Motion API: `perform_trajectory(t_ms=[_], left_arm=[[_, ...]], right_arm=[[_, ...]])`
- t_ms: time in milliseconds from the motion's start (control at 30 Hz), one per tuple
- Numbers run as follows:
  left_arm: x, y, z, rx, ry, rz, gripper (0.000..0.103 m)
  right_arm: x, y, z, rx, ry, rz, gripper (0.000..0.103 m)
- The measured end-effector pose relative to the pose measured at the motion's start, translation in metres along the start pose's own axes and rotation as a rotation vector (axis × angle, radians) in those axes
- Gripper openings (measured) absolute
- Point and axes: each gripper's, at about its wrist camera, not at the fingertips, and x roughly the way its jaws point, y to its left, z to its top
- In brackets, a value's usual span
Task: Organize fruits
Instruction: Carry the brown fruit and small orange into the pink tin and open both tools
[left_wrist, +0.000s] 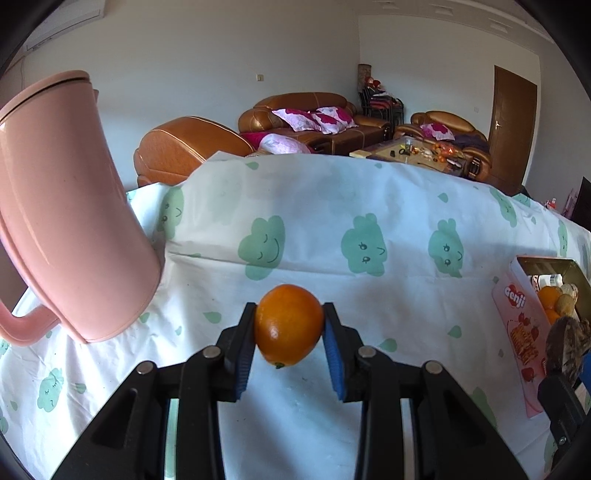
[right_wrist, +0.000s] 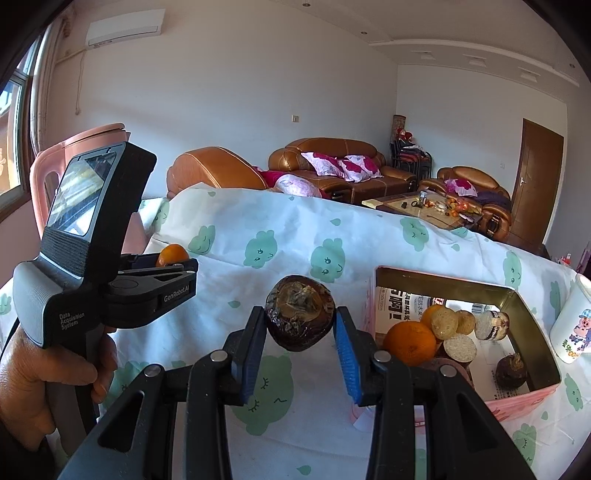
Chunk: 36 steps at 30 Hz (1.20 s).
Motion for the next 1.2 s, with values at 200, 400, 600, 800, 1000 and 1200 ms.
perform_trajectory(t_ms=[200, 400, 600, 800, 1000, 1200], left_arm=[[-0.006, 0.001, -0.006, -0.014, 0.001, 0.009, 0.036], [-0.019, -0.003, -0.013, -0.036, -0.020, 0.031, 0.036], [-0.032, -0.008, -0.020, -0.046, -0.038, 0.046, 0.036], [-0.045, -0.024, -0.027, -0.017, -0.065, 0.038, 0.036], [-0.058, -0.044, -0.036, 0.001, -0.072, -0.006, 0.036], [-0.067, -0.068, -0.041, 0.041, -0.087, -0.026, 0.036]], right_arm=[[-0.004, 0.010, 0.000, -0.051, -0.024, 0.010, 0.040], [-0.008, 0.013, 0.000, -0.068, -0.038, 0.025, 0.040], [-0.012, 0.002, -0.004, -0.034, -0.021, 0.035, 0.040], [-0.020, -0.009, -0.010, -0.031, -0.025, 0.026, 0.040], [-0.030, -0.023, -0.016, -0.027, -0.031, 0.009, 0.040], [-0.038, -0.043, -0.020, -0.004, -0.036, -0.014, 0.040]])
